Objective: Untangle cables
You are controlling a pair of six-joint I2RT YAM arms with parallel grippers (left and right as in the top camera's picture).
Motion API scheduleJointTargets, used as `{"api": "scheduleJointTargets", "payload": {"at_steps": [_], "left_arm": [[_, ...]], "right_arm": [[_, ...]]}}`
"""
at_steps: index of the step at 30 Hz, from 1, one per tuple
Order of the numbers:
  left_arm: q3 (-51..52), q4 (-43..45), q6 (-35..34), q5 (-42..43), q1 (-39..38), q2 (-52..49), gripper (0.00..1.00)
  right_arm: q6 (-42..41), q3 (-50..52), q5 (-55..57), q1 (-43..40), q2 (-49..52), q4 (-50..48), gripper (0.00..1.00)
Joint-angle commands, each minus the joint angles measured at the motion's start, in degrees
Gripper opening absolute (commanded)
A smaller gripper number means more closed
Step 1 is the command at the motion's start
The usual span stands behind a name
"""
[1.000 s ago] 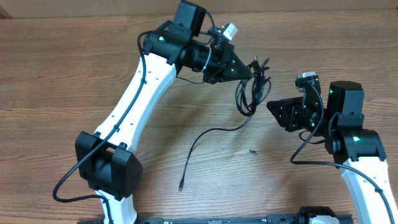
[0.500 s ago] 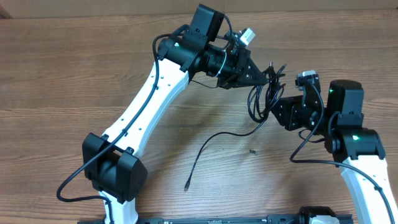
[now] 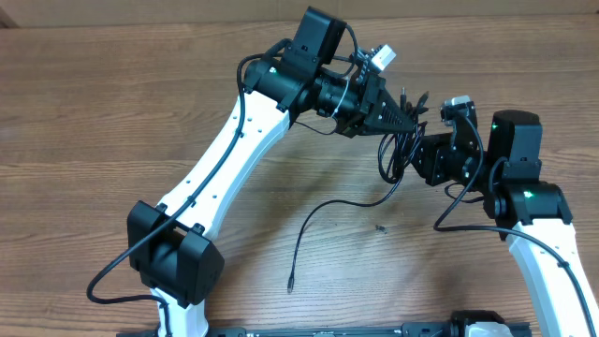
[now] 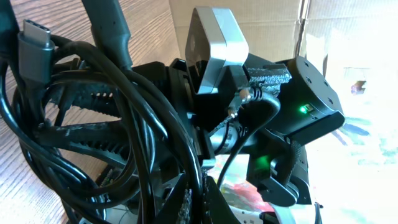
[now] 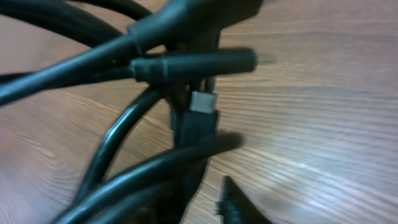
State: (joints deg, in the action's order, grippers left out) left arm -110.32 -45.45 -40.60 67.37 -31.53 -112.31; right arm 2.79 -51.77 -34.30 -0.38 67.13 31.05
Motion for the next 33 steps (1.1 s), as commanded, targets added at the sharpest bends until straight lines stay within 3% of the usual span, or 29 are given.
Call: {"api": "scheduleJointTargets", "payload": {"at_steps": [1,6,15,25,33], "left_arm": [[-1.70,0.74,-1.25,3.06,-0.81,-0.02,0.04],[-1.70,0.76,-1.25,3.19,-0.79,-0.02,0.04],[-1.70,0.94,-1.27,2.73,1.60,-0.02,0.04],[-1.70,-0.04,-1.18,-4.74,9.14,-0.02,0.04],[-1.70,-2.78,0.55,-7.76,10.29,-0.02,0.04]], "right_arm": [[0.09,-1.11,-3.19,0.00,0.13,-0.57,0.19],[0.07,-1.11,-3.54,0.00,0.13,-0.42,0.09],[0.07,-1.14,-3.52,-0.02,0.11,4.17,0.07],[0.07,-1.14,-3.50,-0.02,-4.48,9.77,0.07],[0.02,-1.14,-2.34,-0.02,-8.90,11.02,0.08]]}}
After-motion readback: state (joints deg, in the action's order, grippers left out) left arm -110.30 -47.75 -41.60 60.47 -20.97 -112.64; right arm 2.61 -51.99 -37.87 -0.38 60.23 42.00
